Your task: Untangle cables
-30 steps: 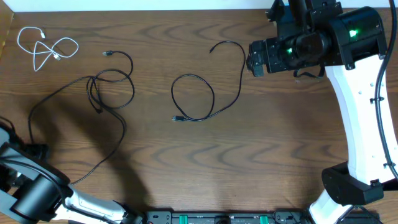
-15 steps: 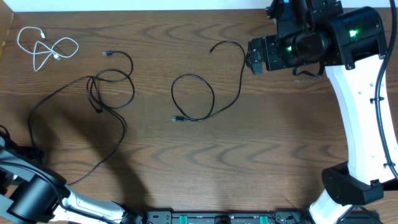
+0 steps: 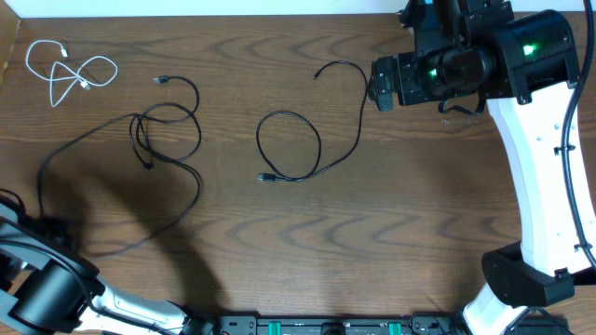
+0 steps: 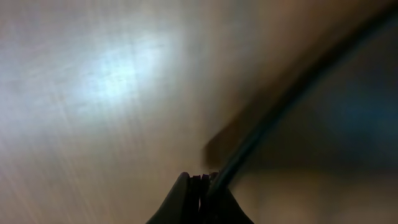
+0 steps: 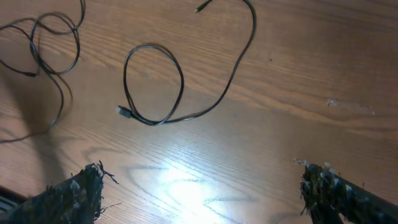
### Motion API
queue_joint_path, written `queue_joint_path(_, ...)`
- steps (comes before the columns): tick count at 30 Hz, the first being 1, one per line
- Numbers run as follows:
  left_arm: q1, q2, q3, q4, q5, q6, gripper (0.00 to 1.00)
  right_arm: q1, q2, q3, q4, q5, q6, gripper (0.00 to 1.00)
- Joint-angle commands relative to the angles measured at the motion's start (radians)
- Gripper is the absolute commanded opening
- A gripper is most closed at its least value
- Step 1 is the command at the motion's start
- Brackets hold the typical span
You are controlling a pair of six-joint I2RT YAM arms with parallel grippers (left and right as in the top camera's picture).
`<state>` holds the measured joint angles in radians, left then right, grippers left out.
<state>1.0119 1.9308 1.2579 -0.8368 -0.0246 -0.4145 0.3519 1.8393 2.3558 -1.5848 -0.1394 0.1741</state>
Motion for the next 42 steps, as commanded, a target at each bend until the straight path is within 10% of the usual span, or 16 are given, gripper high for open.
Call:
queue_joint_path(1, -0.006, -0.004, 0.118, 0.006, 0.212, -0.002, 0.08, 0.003, 0.0, 0.003, 0.006, -0.006, -0.011, 0.99)
queue_joint_path(16, -0.246, -0.148, 0.604, 0.196, 0.222, -0.089, 0.08, 0.003, 0.001, 0.003, 0.044, -0.01, 0.01, 0.99)
queue_joint_path(24, -0.276, -0.049, 0.584, 0.039, -0.153, 0.002, 0.85, 0.003, 0.001, 0.003, 0.013, -0.01, 0.011, 0.99)
queue_joint_path(36, -0.257, 0.064, 0.584, -0.147, 0.127, 0.092, 0.9, 0.003, 0.001, 0.003, 0.01, -0.011, 0.012, 0.99)
queue_joint_path(42, -0.261, 0.069, 0.578, -0.282, 0.08, -0.114, 0.9, 0.003, 0.001, 0.003, 0.01, -0.025, 0.011, 0.99)
